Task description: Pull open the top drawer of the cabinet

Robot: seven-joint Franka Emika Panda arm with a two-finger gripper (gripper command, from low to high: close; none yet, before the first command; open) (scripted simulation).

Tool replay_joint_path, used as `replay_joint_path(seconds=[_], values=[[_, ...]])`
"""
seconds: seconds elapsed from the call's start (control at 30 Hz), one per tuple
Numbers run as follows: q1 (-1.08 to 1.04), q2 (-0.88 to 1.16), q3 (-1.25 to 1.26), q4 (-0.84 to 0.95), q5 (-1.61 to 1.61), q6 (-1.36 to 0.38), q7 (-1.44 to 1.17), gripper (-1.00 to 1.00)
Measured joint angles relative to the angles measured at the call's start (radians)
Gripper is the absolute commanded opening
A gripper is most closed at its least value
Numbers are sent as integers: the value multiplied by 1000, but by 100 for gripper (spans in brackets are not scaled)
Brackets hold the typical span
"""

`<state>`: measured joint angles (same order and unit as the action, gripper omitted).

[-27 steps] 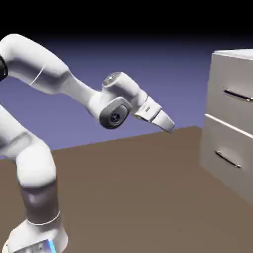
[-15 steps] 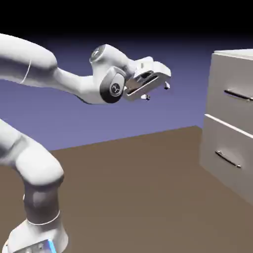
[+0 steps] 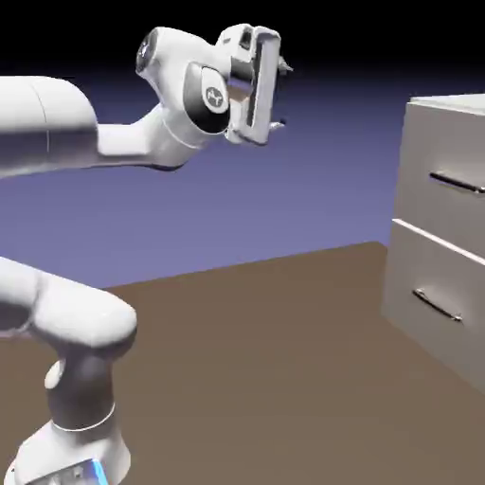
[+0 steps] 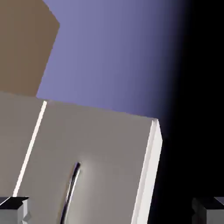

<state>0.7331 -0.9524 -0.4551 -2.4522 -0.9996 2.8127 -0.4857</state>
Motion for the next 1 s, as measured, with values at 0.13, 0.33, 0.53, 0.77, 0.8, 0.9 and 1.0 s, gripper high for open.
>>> replay_joint_path(seconds=[0.13, 0.33, 0.53, 0.77, 0.8, 0.9, 1.0], values=[[102, -54, -65, 51, -142, -32, -174, 0], [256, -136, -161, 127, -354, -80, -435, 0], [409, -217, -258, 203, -567, -127, -696, 0], [588, -312, -371, 292, -815, -183, -1000, 0], [614, -325, -387, 304, -851, -191, -1044, 0], [690, -366, -436, 342, -957, -215, -1174, 0], [767, -407, -484, 381, -1063, -239, -1305, 0]])
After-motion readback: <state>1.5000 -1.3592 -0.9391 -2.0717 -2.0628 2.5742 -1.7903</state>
